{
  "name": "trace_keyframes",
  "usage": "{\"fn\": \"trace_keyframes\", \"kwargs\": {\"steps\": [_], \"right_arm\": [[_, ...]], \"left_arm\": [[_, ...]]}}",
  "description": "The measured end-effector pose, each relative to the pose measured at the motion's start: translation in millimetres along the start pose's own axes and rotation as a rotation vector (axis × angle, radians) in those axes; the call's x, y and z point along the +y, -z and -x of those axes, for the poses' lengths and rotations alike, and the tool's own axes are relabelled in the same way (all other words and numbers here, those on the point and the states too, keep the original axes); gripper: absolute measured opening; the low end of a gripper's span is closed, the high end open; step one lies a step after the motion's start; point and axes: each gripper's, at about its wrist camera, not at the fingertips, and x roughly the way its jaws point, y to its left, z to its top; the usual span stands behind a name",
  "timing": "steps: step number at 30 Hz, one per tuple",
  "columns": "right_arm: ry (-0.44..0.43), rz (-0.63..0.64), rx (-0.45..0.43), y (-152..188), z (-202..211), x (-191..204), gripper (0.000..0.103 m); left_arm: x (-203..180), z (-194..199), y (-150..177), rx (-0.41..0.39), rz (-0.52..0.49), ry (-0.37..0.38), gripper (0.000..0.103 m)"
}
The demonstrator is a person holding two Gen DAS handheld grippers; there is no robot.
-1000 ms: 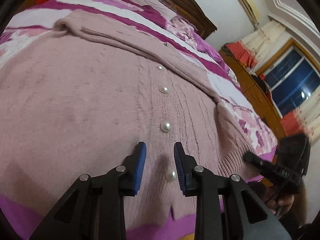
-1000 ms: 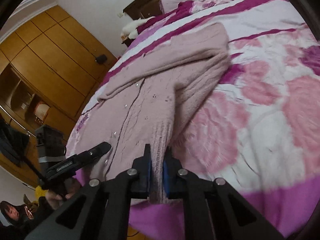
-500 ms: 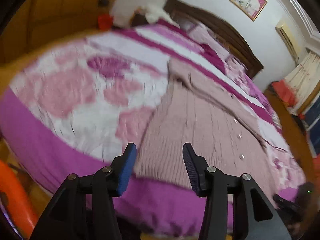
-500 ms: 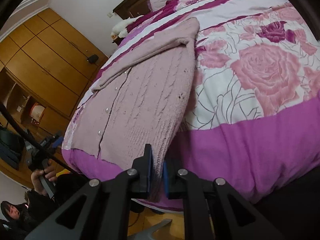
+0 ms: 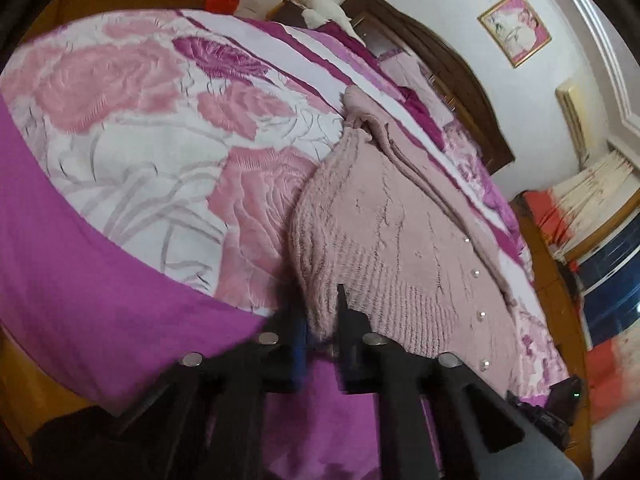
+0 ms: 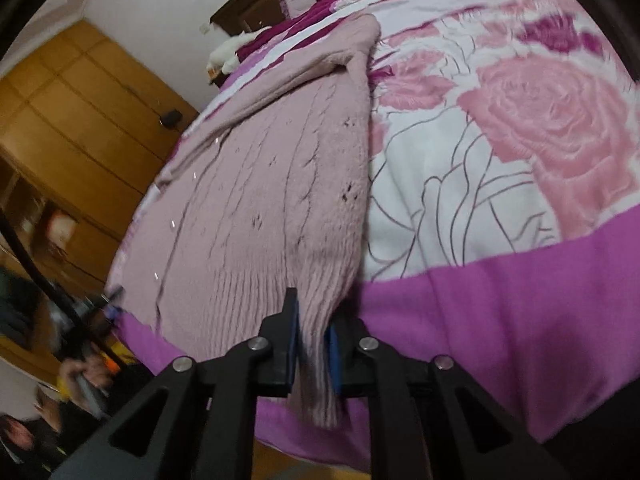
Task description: Fold small clothes
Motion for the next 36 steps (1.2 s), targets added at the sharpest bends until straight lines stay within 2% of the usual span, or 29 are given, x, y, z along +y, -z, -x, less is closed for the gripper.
{"fn": "trace_keyframes", "kwargs": {"steps": [4,6,9,10,14,19,23,25,31,33,36], "right_arm": [[-0.087,-0.102,-0.023,-1,-4,-16,0.012],[-0.118,-0.126,-0.033,0,-6,-21,0.013],[-0.125,-0.116,-0.036,3,-7,-21,0.013],[-0.121,-0.111,-0.033,2,-8,-21,0.013],[-0.119,-0.114,-0.003,-2,-15,-15,0.014],[-0.109,-0.093,0.003,-7,-23,-10,0.013],[-0.077,-0.016,-0.017,-1,-16,11,0.008],[-0.123,-0.015,-0.017,4,-8,14,0.007],[-0.233,-0.077,-0.054,2,27,10,0.007],[-0.248,-0.072,-0.080,1,41,14,0.007],[-0.246,-0.037,-0.113,1,62,27,0.006]], "left_arm": [[0,-1,2,-0.043,0.028,-0.004,0.000],[1,-6,-1,-0.029,0.045,0.056,0.000],[8,-11,-4,-0.022,0.118,0.100,0.000],[13,-13,-6,0.003,0.156,0.126,0.000],[24,-18,-11,0.043,0.209,0.173,0.000],[23,-16,-11,0.066,0.188,0.154,0.000],[10,-4,-7,0.041,0.141,0.096,0.000],[7,5,-2,0.029,0.134,0.097,0.000],[-4,38,13,-0.036,0.123,0.176,0.000],[-11,54,19,-0.059,0.084,0.195,0.000],[-29,68,30,-0.056,0.018,0.166,0.000]]}}
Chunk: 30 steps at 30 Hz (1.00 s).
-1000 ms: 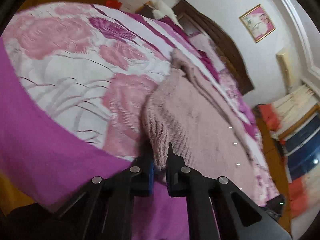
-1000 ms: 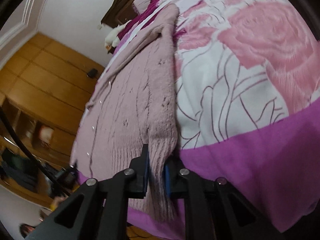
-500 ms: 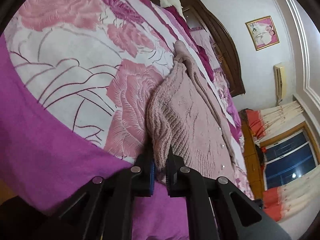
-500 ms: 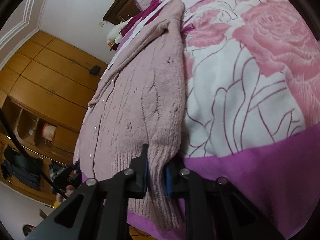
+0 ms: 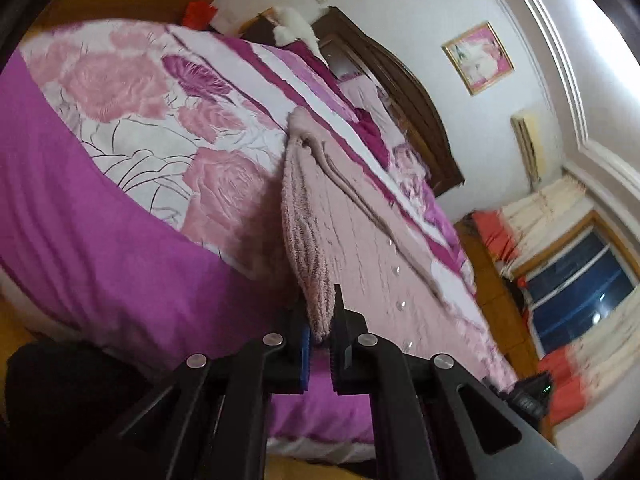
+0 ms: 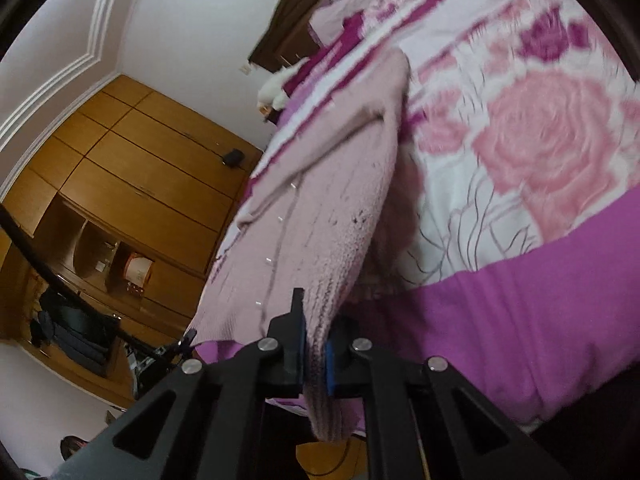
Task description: Fold small clothes
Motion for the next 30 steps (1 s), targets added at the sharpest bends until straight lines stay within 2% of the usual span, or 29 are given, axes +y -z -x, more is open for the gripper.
{"fn": "trace_keyframes", "kwargs": {"steps": [5,11,14,20,24,30], "right_arm": [[-0.023,0.061,-0.031,1,20,23,0.006],[-0.013,0.065,-0.056,10,60,15,0.006],[0.001,0.049,-0.081,17,77,8,0.006],[0.056,0.050,-0.105,40,106,7,0.007],[0.108,0.064,-0.097,56,120,11,0.007],[0.096,0.089,-0.130,65,143,26,0.007]], "left_arm": [[-20,19,12,0.006,-0.025,0.010,0.000],[-30,47,18,-0.011,-0.025,0.041,0.000],[-26,57,22,-0.015,-0.022,0.024,0.000],[-33,76,47,0.001,-0.118,-0.044,0.000],[-36,91,53,0.009,-0.102,-0.023,0.000],[-51,115,60,-0.009,-0.127,-0.005,0.000]]}}
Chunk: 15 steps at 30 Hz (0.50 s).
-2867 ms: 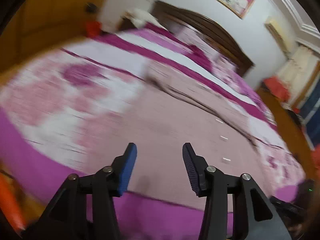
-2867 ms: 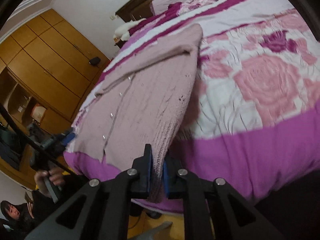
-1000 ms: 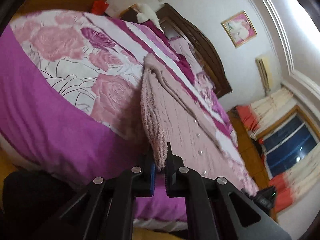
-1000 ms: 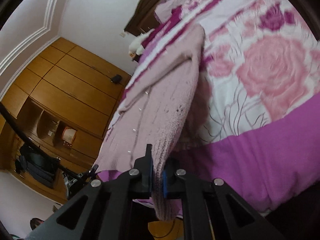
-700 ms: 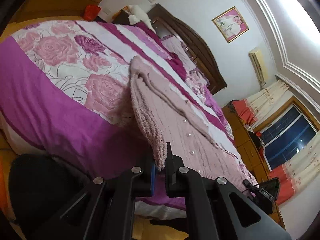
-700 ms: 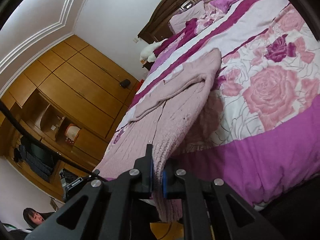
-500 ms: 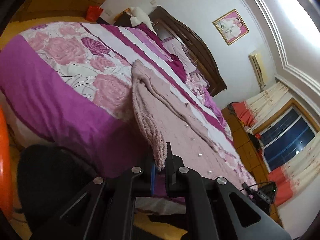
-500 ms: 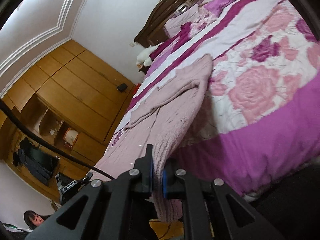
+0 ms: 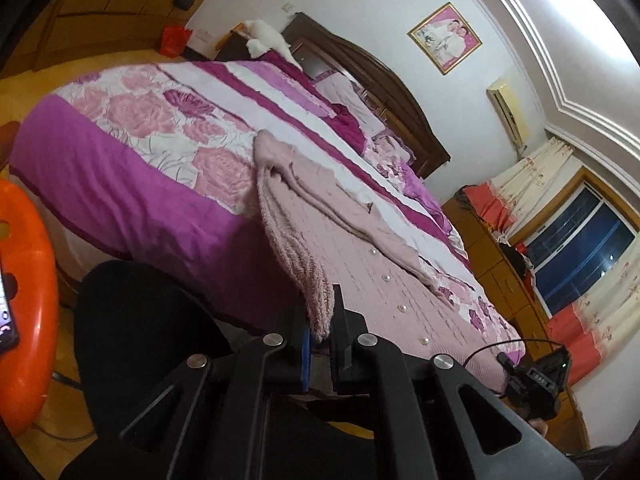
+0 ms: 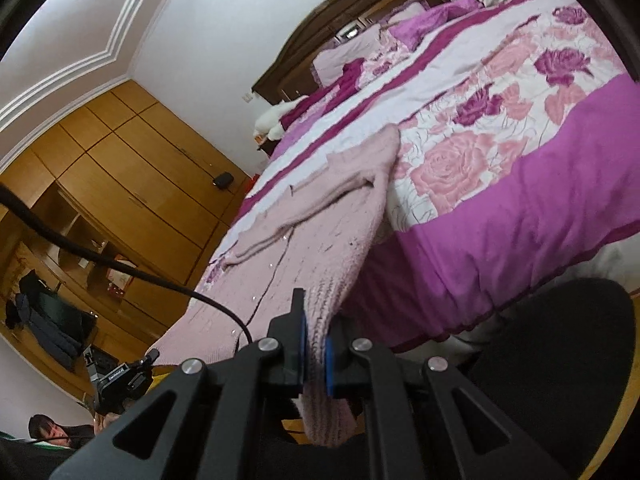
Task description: Fold small clothes
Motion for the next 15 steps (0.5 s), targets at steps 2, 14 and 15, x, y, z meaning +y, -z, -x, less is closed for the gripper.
{"fn": "trace_keyframes", "kwargs": {"steps": [2,14,15], "right_arm": [[0.010,0.026,-0.006,1,9,8,0.007],[0.019,0.060,-0.051,8,45,24,0.007],[0.018,0.047,-0.055,10,48,22,0.007]], "left_arm": [[-6,7,3,-0.017,-0.021,-0.032,0.000],[-31,37,7,-0.085,-0.040,-0.066,0.000],[-33,37,8,-0.084,-0.043,-0.069,0.000]]}}
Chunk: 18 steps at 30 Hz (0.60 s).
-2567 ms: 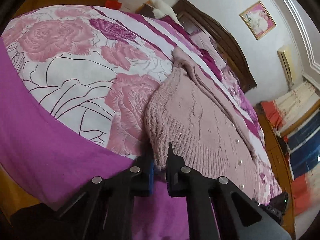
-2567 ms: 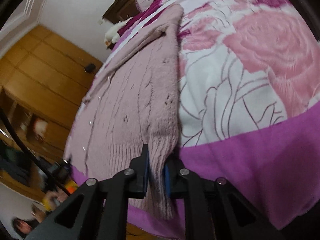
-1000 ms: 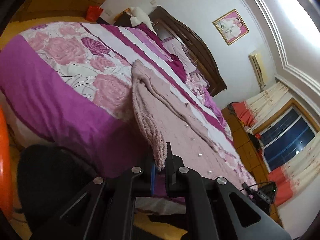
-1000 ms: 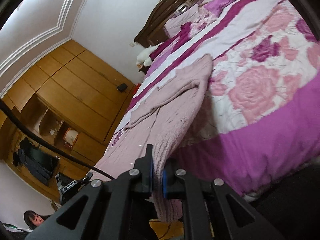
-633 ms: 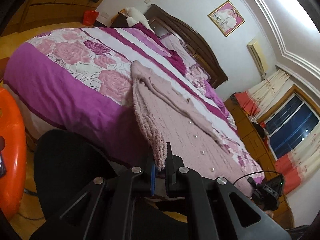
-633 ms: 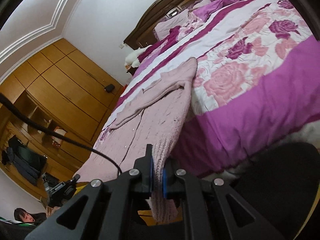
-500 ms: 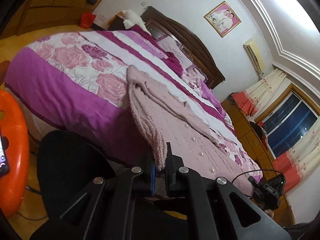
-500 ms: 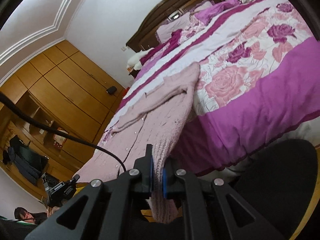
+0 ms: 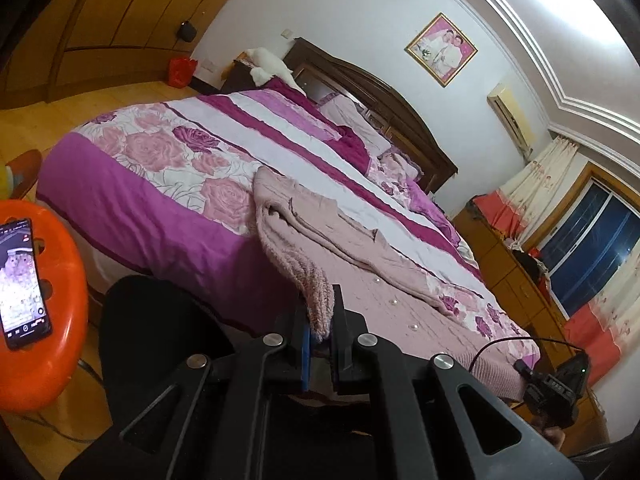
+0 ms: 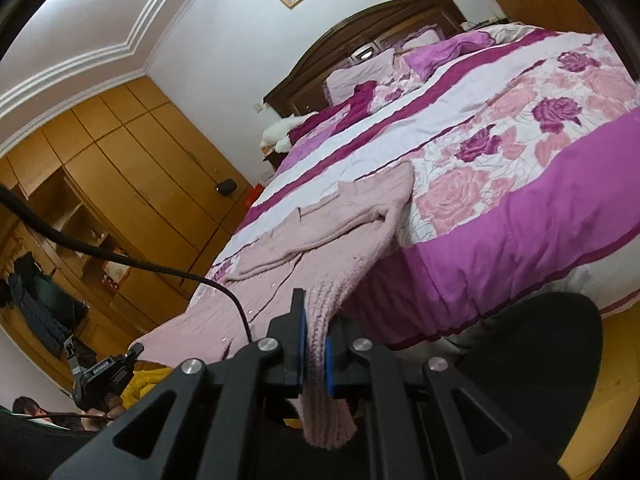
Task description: Fold small clothes
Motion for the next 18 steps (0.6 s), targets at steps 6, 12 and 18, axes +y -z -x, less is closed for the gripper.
{"fn": "trace_keyframes", "kwargs": {"steps": [6,12,18], "right_arm": [[0.034,-0.007,0.021,5,-1,-7,0.007],[0.016,0.025,0.013,-6,-13,-3,0.007],[-0.010,0.057,0.006,-34,-31,-1,0.008]], "left_arm": [[-6,2,3,-0.001,-0.044,-0.022,0.000],[-7,-16,-9,-0.027,-0.050,-0.015,0.000],[-13,-42,-26,-0.039,-0.055,0.004,0.000]]}}
